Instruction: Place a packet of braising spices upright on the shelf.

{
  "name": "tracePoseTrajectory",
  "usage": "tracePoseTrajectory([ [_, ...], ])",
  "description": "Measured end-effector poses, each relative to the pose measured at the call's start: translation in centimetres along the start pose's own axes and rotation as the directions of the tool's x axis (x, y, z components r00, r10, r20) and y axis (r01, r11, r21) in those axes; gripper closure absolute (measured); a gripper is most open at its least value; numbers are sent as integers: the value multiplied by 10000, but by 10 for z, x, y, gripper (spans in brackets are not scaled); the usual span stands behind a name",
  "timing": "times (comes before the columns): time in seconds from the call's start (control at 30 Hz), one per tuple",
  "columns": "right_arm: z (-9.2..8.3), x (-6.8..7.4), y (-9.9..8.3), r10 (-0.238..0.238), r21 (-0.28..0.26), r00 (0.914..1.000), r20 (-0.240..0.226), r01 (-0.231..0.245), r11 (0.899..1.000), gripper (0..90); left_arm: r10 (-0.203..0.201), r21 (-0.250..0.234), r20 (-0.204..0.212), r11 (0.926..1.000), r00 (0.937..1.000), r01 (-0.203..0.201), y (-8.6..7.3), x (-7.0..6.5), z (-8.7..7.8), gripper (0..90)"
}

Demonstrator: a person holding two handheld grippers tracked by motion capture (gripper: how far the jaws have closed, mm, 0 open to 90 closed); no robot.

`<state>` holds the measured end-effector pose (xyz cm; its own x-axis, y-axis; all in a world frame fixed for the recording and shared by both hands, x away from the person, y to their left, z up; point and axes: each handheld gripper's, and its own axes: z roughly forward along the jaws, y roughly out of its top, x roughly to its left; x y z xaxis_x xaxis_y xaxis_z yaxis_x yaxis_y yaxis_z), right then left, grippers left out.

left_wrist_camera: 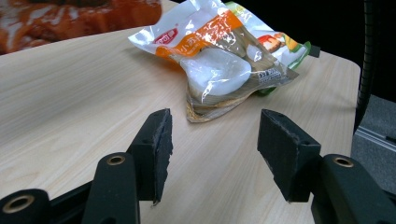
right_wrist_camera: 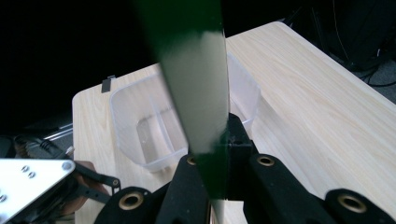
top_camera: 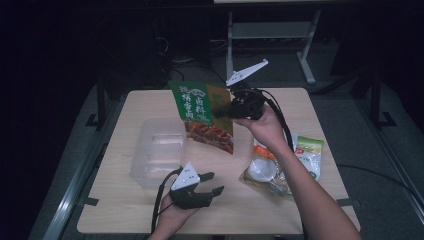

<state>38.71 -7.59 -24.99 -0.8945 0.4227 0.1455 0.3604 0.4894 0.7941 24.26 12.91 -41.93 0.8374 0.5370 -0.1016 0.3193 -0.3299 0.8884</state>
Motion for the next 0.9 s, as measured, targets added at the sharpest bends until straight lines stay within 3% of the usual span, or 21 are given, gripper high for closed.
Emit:
tracePoseTrajectory([
  [0.2, 14, -1, 14, -302, 21, 9995, -10, 302, 9995, 894, 150, 30, -13, 9999, 9999, -150, 0, 0, 0, 443],
  [0.5, 38, 0, 39, -619, -59, 9979, -188, 618, 9981, 894, 27, 40, 111, 10000, 9999, -27, -2, 1, 0, 441],
  [0.9, 77, -1, 56, -688, -47, 9967, -441, 686, 9976, 894, -13, 39, 155, 10000, 9999, 12, -3, 0, 0, 436],
])
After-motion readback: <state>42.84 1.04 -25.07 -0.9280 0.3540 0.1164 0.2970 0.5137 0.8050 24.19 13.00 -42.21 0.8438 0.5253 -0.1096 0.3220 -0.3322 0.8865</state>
